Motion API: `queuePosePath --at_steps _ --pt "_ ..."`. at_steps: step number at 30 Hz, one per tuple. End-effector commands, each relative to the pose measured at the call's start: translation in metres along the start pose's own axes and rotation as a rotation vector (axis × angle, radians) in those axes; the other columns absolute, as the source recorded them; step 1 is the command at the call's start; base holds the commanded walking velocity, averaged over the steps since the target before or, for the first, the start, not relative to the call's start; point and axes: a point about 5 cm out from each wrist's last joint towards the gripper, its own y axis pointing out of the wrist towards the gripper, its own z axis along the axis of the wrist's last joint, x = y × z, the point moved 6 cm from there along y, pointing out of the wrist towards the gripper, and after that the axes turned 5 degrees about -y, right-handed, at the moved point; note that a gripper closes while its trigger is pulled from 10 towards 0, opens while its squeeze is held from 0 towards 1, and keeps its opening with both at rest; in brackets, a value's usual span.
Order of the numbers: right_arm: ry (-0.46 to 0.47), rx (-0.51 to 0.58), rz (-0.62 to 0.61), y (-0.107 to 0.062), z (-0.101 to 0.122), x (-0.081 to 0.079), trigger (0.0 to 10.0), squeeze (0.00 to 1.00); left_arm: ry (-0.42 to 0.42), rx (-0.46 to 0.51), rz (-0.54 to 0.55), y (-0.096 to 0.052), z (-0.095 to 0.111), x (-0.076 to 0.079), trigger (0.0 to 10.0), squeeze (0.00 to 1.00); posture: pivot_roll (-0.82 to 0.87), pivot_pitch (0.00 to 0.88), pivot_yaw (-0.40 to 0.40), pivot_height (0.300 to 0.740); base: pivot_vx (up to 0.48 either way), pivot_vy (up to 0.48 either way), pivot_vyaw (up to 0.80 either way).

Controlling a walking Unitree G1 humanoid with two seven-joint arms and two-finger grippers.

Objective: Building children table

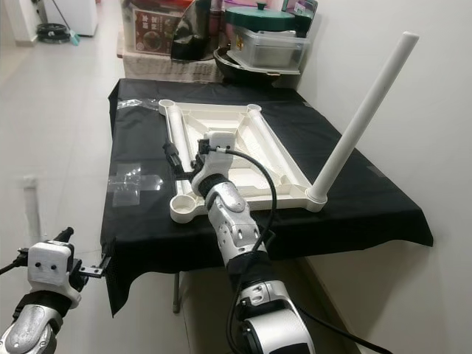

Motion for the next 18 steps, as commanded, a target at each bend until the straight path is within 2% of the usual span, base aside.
queuePosePath --at_steps 1,3,5,11,18 --pt "-0.003 -0.01 -0.039 -0.012 -0.012 0.01 10.0 0.0 0.004 0.01 0.01 -0.001 0.003 -0.004 10.0 0.0 0.14 0.0 -0.139 0.74 0.0 0.0 0.0" --pt "-0.003 -0.01 -0.039 -0.012 -0.012 0.01 10.0 0.0 0.004 0.01 0.01 -0.001 0.003 -0.004 10.0 0.0 0.14 0.0 -0.139 0.74 0.0 0.0 0.0" --pt "-0.016 -0.014 -0.077 -0.019 -0.016 0.02 10.0 0.0 0.0 0.007 0.019 -0.001 0.003 -0.006 10.0 0.0 0.13 0.0 -0.133 0.74 0.0 0.0 0.0" --pt "-0.009 -0.001 -0.113 -0.025 -0.015 0.029 10.0 0.0 -0.001 0.012 0.016 0.002 0.004 -0.007 10.0 0.0 0.13 0.0 -0.128 0.74 0.0 0.0 0.0" --pt "-0.007 0.002 -0.125 -0.025 -0.015 0.032 10.0 0.0 0.002 0.013 0.013 0.002 0.004 -0.006 10.0 0.0 0.14 0.0 -0.128 0.74 0.0 0.0 0.0"
